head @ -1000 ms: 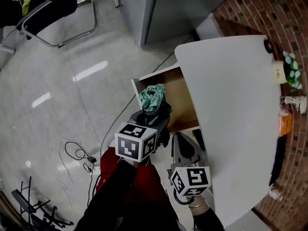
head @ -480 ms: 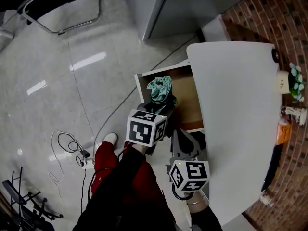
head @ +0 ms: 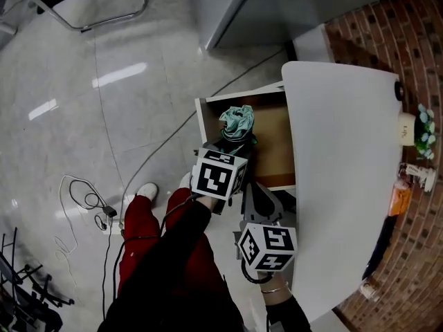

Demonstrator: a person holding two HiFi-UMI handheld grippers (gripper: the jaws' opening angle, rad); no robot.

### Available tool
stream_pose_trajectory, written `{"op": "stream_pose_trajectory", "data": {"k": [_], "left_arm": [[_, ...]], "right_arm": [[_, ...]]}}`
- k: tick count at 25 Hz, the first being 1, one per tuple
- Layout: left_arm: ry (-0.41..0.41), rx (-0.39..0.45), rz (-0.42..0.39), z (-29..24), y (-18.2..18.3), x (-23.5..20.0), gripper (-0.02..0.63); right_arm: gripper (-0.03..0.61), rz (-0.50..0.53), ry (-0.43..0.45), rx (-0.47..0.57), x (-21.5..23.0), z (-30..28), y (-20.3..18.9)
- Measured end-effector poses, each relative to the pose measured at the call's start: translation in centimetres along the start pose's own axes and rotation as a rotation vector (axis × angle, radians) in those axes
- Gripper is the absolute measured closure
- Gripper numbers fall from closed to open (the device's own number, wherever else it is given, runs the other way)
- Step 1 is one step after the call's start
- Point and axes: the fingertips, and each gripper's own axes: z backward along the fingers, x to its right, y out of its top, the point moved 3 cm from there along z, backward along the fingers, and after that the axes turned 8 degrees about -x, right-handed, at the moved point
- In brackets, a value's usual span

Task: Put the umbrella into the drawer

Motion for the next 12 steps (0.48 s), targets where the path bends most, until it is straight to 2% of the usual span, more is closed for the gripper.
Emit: {"op": "stream_pose_trajectory", "data": {"k": [4,12], "left_arm": [[0.021,-0.028,0.002,-1.3,0.4,-0.4,0.374],[0.117,-0.117,-0.14,-3.9,0.9,0.9,0.373]], "right_arm": [[0.577,-0.004,-0.024,-0.012,0.5,-0.6,-0.2],[0.577,0.001,-0.046,-0.049,1.0,-1.6,-0.9]]}}
